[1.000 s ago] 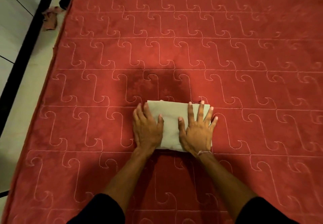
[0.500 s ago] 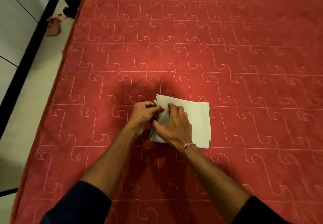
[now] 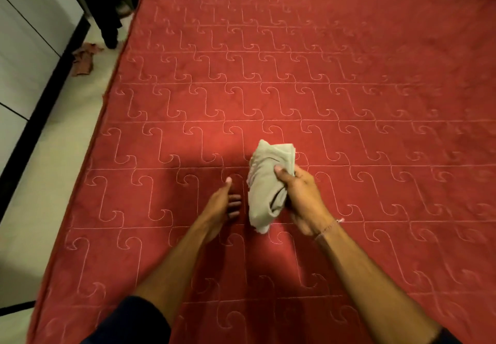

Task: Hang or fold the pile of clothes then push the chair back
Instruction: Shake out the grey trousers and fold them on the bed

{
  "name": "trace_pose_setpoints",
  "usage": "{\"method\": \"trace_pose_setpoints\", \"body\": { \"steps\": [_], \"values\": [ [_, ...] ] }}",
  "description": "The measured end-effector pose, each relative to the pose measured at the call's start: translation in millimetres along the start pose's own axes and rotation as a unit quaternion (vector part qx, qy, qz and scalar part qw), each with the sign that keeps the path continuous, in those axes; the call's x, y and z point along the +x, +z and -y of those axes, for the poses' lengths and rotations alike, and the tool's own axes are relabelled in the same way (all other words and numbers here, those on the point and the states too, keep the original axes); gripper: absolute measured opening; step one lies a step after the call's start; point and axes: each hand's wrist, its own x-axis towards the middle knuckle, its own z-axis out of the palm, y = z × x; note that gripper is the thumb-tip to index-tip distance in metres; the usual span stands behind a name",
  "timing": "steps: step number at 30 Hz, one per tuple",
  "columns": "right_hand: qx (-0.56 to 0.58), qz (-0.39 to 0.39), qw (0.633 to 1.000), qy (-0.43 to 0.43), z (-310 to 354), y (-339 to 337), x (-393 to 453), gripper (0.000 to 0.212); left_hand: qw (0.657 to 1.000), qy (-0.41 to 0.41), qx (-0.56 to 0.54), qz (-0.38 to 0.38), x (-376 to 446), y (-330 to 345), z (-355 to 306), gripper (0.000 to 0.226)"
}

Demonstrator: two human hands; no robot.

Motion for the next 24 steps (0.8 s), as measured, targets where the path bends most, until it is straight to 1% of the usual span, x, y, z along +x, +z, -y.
{"method": "trace_pose_setpoints", "body": {
  "steps": [2, 5, 7, 9, 11, 13, 15, 17, 19, 20, 21, 22, 24],
  "values": [
    [0.086, 0.028, 0.995, 0.053, 8, -12, -11, 0.023, 0.997, -0.032, -0.043, 0.061, -5, 0, 4, 0.060],
    [0.134, 0.047, 0.985, 0.099, 7, -33, -20, 0.028, 0.990, -0.028, -0.092, 0.106, -11, 3, 6, 0.058],
    [0.138, 0.035, 0.981, 0.129, -3, -51, -19, 0.032, 0.988, -0.009, -0.108, 0.106, -11, 1, 11, 0.058],
    [0.113, 0.003, 0.981, 0.158, -17, -72, -16, 0.038, 0.993, 0.004, -0.094, 0.075, -10, -2, 17, 0.056],
    [0.057, -0.024, 0.986, 0.154, -32, -88, -14, 0.034, 0.998, -0.009, -0.040, 0.041, -8, -3, 21, 0.054],
    [-0.029, -0.073, 0.989, 0.123, -48, -97, -12, 0.030, 0.999, -0.033, 0.017, 0.034, -8, 0, 22, 0.052],
    [-0.116, -0.129, 0.980, 0.097, -68, -104, -9, 0.028, 0.995, -0.040, 0.090, 0.019, -7, 5, 25, 0.046],
    [-0.248, -0.182, 0.950, 0.055, -87, -109, -2, 0.031, 0.985, 0.001, 0.173, -0.026, -4, 9, 30, 0.036],
    [-0.357, -0.227, 0.906, 0.026, -96, -109, 5, 0.037, 0.969, 0.070, 0.218, -0.096, -1, 11, 34, 0.023],
    [-0.394, -0.246, 0.885, 0.009, -96, -106, 6, 0.036, 0.957, 0.104, 0.232, -0.140, -2, 12, 35, 0.016],
    [-0.418, -0.257, 0.871, -0.013, -95, -105, 6, 0.033, 0.940, 0.134, 0.252, -0.185, -2, 13, 32, 0.013],
    [-0.427, -0.262, 0.865, -0.032, -94, -105, 7, 0.032, 0.924, 0.160, 0.266, -0.222, 1, 13, 31, 0.011],
    [-0.433, -0.274, 0.857, -0.054, -93, -110, 12, 0.030, 0.903, 0.194, 0.283, -0.257, 6, 10, 27, 0.007]
  ]
}}
